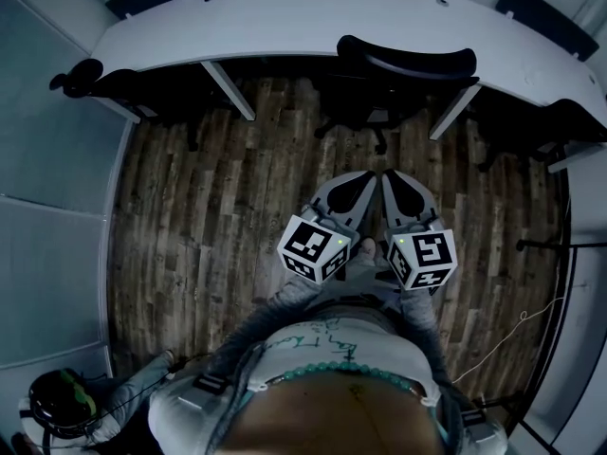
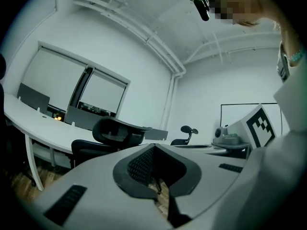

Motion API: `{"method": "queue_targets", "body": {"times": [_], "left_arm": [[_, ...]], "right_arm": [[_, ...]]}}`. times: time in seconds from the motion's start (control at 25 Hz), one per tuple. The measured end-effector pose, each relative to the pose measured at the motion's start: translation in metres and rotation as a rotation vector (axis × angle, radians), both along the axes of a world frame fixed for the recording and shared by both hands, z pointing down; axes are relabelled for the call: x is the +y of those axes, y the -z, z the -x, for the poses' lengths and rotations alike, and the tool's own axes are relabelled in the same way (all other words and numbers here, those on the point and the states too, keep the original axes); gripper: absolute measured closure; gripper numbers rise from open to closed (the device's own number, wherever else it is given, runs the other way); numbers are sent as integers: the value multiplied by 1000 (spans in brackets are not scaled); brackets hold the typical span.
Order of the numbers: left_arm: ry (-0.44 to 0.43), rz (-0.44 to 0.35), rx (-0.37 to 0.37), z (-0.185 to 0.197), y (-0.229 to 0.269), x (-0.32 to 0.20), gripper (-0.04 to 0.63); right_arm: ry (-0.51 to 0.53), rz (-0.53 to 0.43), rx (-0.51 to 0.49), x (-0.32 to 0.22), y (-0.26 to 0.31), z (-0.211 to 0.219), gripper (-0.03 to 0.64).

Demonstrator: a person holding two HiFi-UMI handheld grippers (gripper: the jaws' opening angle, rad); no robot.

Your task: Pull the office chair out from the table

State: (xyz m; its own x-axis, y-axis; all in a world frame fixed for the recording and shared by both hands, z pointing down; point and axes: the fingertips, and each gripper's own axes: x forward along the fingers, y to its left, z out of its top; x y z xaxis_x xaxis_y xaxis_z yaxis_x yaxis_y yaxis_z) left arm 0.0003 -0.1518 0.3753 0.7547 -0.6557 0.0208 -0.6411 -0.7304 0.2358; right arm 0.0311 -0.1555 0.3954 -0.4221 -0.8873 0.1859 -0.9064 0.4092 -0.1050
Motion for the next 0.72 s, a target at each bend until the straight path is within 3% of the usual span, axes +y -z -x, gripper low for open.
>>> {"method": "queue_targets", "body": {"times": [0.72], "left_arm": [[95,-4,7,-44,7,-66,584]], "right_arm": [[85,-32,-29,-68,10,-48,591]]}}
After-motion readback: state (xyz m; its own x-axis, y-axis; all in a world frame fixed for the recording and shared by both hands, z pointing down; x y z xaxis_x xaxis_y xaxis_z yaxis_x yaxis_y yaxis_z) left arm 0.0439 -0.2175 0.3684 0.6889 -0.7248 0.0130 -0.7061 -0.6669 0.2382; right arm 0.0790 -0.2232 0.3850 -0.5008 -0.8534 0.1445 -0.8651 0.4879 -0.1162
